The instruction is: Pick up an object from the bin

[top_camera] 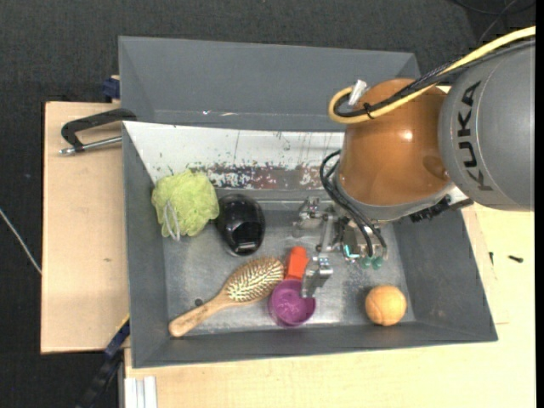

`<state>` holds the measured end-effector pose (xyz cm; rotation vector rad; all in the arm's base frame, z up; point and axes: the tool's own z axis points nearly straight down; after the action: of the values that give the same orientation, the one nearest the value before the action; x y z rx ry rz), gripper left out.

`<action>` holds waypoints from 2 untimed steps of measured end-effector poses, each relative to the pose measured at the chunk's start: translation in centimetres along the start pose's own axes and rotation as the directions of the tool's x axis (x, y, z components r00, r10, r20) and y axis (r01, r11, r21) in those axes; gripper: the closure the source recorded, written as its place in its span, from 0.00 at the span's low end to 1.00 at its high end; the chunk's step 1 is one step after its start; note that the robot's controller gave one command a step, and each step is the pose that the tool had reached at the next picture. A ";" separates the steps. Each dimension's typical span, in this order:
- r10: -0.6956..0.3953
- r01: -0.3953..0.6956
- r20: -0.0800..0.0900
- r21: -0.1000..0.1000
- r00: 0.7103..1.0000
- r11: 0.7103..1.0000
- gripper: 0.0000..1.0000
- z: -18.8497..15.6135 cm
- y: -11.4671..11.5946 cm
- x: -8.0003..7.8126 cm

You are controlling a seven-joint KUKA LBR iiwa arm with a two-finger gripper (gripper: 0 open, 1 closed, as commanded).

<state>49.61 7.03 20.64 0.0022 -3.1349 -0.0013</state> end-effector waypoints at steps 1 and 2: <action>0.001 -0.001 0.007 0.000 1.000 1.000 0.00 -0.3 0.0 -0.2; -0.123 0.123 0.010 0.001 0.992 0.992 0.00 5.8 3.5 -0.4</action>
Offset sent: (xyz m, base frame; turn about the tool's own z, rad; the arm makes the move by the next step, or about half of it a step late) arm 0.0028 0.0770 -0.1364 -0.2746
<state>49.93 10.51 14.81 0.1953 -3.1385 -0.0017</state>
